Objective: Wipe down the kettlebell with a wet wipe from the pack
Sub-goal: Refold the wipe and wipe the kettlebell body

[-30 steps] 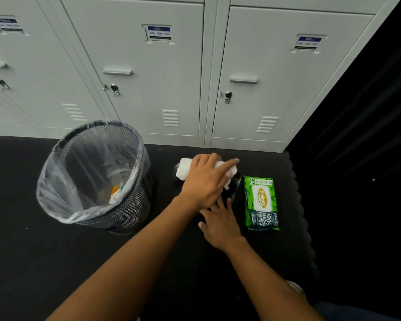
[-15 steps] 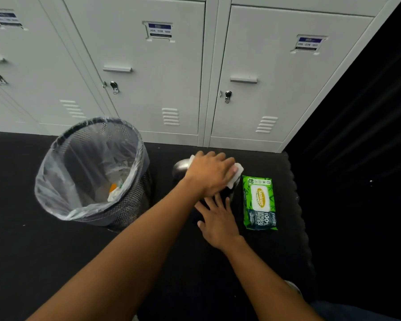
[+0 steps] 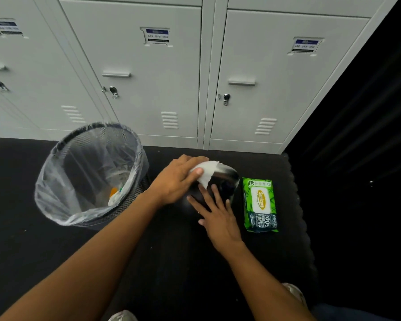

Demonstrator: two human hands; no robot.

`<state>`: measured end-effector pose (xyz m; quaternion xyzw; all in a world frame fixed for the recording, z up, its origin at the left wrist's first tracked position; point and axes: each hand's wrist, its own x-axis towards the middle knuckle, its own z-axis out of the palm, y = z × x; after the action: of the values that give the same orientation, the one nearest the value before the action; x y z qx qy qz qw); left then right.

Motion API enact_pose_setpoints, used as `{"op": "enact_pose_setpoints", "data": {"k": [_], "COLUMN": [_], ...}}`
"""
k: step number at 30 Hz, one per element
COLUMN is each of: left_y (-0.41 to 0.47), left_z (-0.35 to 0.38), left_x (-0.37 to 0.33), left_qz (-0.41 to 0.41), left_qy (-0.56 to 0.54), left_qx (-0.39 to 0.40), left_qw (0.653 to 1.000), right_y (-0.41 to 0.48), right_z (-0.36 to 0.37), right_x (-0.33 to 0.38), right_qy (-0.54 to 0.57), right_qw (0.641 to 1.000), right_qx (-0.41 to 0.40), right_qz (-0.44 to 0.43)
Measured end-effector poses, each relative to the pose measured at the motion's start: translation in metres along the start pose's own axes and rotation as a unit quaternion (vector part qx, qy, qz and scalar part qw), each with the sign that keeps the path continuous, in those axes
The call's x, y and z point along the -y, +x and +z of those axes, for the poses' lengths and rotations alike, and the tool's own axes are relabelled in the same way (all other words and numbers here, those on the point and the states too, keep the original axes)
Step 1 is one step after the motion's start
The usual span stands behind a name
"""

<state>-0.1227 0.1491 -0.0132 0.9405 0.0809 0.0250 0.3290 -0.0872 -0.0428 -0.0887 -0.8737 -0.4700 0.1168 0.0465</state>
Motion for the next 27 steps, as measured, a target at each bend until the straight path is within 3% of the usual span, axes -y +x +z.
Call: {"op": "enact_pose_setpoints", "data": {"k": [5,8,13,17,19,24,27], "left_y": [0.031,0.042,0.021,-0.008,-0.013,-0.003,0.015], "left_z": [0.008,0.013,0.003,0.009,0.014,0.018,0.028], "left_x": [-0.047,-0.061,-0.031,0.003,0.004,-0.028,-0.06], "left_qz": [0.033,0.058,0.084,-0.009,-0.045,-0.035,0.001], "left_qy": [0.188,0.238,0.171,-0.008,-0.045,0.15,0.278], "left_qx": [0.033,0.045,-0.003,-0.039,-0.048,-0.07,-0.029], "left_qw": [0.981,0.968,0.982,0.999,0.997,0.986,0.96], "right_y": [0.0,0.0,0.0,-0.002,-0.001,-0.002,-0.001], "right_z": [0.005,0.005,0.003,0.002,-0.001,0.001,-0.001], "right_x": [0.002,0.001,0.001,0.001,0.001,0.002,0.005], "right_qy": [-0.013,-0.004,-0.008,-0.008,-0.002,0.0,0.032], "right_qw": [1.0,1.0,1.0,1.0,1.0,1.0,0.999], "right_qx": [-0.008,0.001,-0.007,-0.008,-0.001,0.008,0.015], "right_qz": [0.013,0.018,0.008,0.001,-0.003,0.011,0.02]}}
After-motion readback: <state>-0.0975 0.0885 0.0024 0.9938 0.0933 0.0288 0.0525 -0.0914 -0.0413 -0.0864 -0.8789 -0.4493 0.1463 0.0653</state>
